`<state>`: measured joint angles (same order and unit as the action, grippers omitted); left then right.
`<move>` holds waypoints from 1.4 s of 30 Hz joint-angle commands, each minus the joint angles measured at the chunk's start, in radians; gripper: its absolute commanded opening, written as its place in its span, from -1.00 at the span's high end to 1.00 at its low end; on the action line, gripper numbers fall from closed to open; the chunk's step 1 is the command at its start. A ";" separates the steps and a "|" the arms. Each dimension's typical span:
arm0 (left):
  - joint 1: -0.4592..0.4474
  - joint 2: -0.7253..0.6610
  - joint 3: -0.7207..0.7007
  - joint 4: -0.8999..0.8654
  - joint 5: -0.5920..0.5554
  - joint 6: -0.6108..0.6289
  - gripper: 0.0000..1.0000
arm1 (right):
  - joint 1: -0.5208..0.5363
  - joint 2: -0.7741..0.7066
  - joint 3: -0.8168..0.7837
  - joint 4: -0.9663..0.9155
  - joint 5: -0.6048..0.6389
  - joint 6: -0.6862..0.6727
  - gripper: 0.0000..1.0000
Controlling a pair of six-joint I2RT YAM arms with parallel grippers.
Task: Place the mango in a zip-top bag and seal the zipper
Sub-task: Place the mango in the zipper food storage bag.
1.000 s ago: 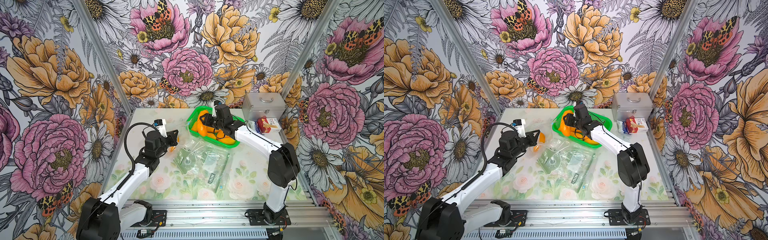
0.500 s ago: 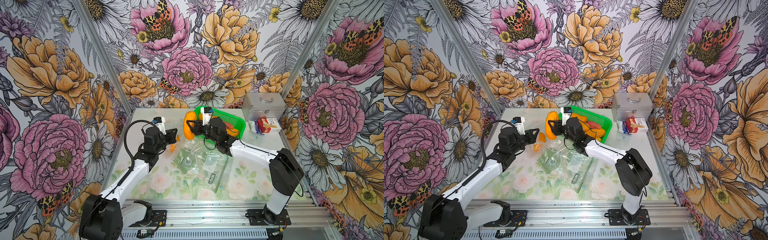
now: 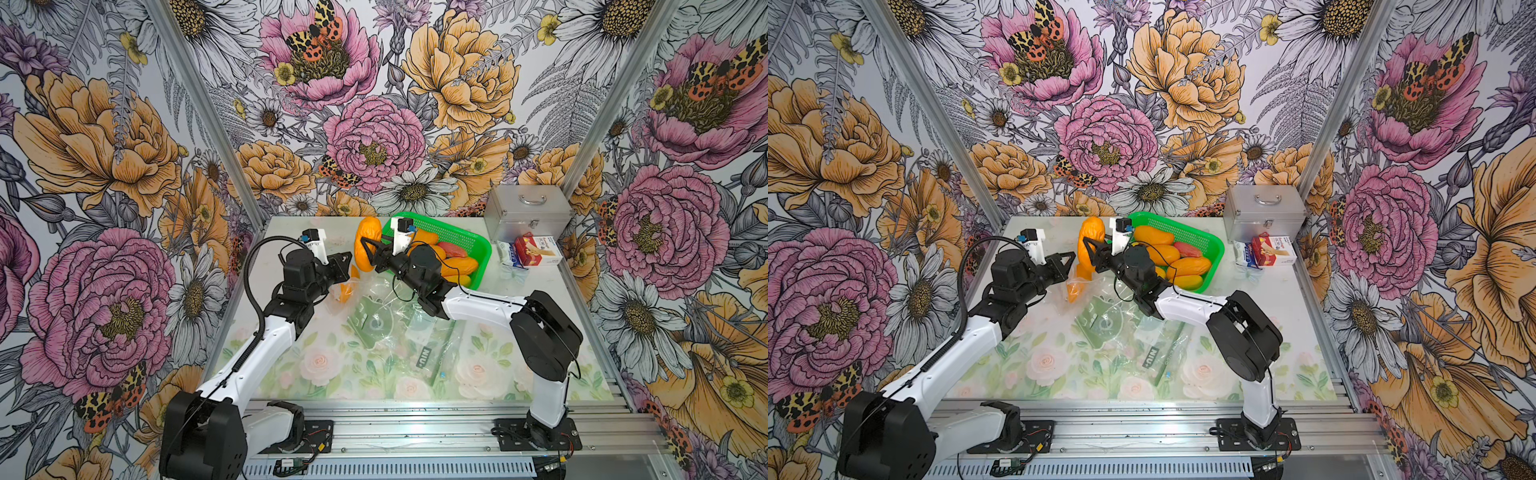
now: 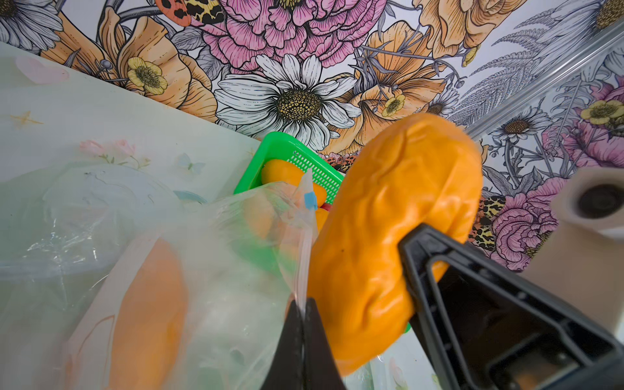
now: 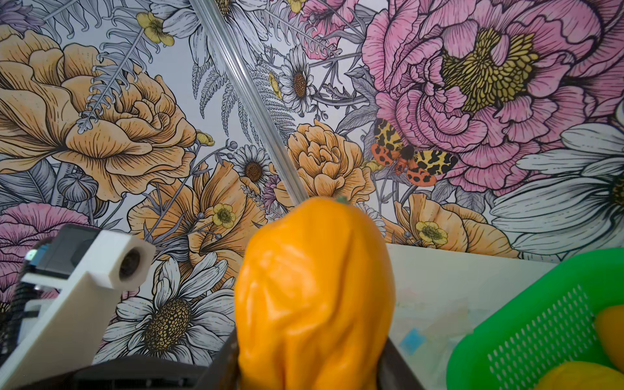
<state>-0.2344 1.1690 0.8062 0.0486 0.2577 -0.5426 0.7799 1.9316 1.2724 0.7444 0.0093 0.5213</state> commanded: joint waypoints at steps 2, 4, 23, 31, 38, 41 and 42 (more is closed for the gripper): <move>0.025 -0.019 0.034 0.001 0.034 -0.017 1.00 | 0.007 0.040 0.006 0.123 0.023 -0.027 0.81; 0.039 -0.022 0.043 -0.003 0.036 -0.021 1.00 | 0.007 0.050 -0.003 0.129 0.021 -0.031 0.78; 0.088 -0.006 0.096 -0.003 0.055 -0.042 1.00 | 0.061 0.075 0.010 0.052 -0.014 -0.142 -0.52; 0.095 -0.017 0.080 -0.003 0.056 -0.044 1.00 | 0.062 0.055 0.062 -0.049 -0.021 -0.201 -0.68; 0.099 -0.019 0.083 0.005 0.063 -0.052 1.00 | 0.061 0.030 0.082 -0.101 0.013 -0.208 0.12; 0.103 -0.018 0.083 0.015 0.069 -0.069 1.00 | 0.061 0.023 0.070 -0.072 0.010 -0.228 0.44; 0.104 -0.018 0.083 0.023 0.076 -0.083 1.00 | 0.061 0.023 0.063 -0.037 0.005 -0.234 0.53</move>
<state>-0.1432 1.1683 0.8734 0.0277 0.2996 -0.5972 0.8402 1.9923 1.3254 0.6704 0.0067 0.3088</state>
